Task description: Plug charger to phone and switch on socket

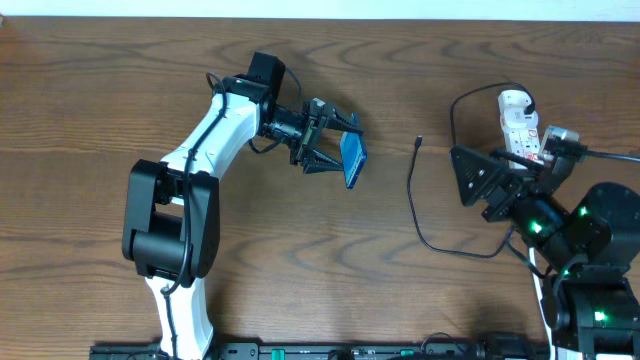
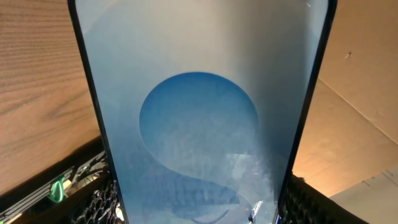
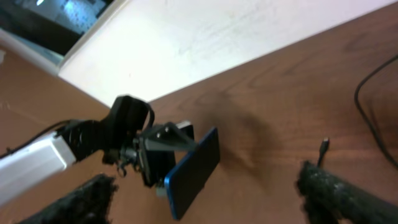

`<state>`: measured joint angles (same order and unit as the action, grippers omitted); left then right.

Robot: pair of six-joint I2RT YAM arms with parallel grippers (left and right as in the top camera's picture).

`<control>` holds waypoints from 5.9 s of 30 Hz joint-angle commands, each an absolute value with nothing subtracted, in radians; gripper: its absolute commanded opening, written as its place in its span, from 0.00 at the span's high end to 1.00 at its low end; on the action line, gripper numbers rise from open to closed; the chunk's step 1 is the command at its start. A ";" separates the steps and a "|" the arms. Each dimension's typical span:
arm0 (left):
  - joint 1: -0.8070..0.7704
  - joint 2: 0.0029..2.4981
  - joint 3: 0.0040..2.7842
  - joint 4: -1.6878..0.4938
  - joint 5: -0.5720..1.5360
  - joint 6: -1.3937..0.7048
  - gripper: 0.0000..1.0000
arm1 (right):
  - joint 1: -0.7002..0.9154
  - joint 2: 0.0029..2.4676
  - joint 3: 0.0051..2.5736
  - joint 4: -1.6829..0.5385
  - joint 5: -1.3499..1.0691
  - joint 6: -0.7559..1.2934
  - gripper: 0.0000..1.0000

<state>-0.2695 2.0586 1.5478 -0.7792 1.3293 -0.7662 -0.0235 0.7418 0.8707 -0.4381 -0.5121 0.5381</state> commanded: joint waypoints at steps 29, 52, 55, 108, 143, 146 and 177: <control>-0.268 2.025 1.555 -0.764 1.368 -0.760 0.32 | 0.834 1.522 1.311 -0.780 0.422 0.894 0.31; -0.268 2.025 1.555 -0.764 1.369 -0.760 0.32 | 0.841 1.622 1.311 -0.714 0.532 0.953 0.74; -0.268 2.025 1.555 -0.764 1.369 -0.760 0.32 | 0.841 1.622 1.311 -0.715 0.532 0.953 0.78; 0.063 1.249 0.811 -0.517 0.799 -0.921 0.09 | 0.308 1.080 0.598 0.251 -0.408 1.054 0.99; -0.304 1.468 0.774 0.477 0.844 -1.760 0.31 | 0.466 1.164 0.598 0.277 -0.436 1.623 0.99; -0.305 1.468 0.774 0.485 0.844 -1.759 0.40 | 0.467 1.164 0.598 0.278 -0.437 1.680 0.99; -0.357 1.468 0.774 0.563 0.810 -1.755 0.80 | 0.538 1.164 0.598 0.345 -0.430 1.734 0.99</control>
